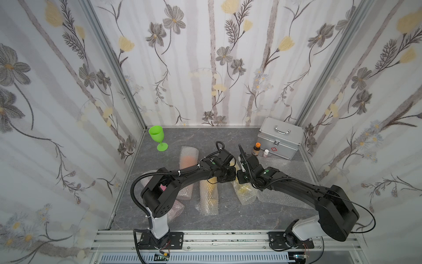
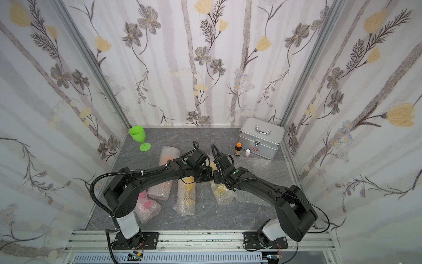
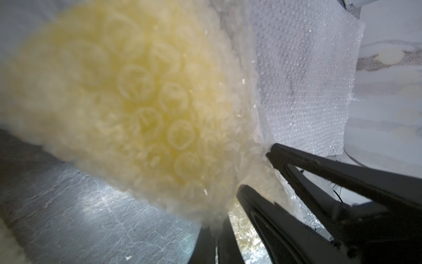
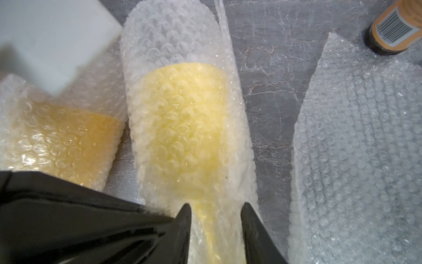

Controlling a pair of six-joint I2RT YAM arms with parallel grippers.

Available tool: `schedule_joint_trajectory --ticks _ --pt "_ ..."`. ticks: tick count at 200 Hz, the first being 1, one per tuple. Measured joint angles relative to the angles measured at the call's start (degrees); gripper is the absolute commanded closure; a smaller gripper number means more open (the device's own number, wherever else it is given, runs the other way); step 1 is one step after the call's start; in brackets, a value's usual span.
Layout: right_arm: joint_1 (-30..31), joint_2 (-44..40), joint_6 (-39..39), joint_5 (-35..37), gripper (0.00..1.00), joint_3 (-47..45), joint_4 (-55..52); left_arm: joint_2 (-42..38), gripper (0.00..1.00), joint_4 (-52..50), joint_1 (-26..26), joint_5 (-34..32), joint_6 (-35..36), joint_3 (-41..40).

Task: Unpack wine glasses from bubble wrap
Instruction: Unwrap the bubble wrap at the center of the board.

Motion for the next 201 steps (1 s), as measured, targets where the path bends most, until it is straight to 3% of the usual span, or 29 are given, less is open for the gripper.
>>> schedule_joint_trajectory --ticks 201 --pt "-4.33 2.19 2.08 -3.37 0.63 0.85 6.05 -0.68 1.0 0.0 0.04 -0.02 1.25 -0.11"
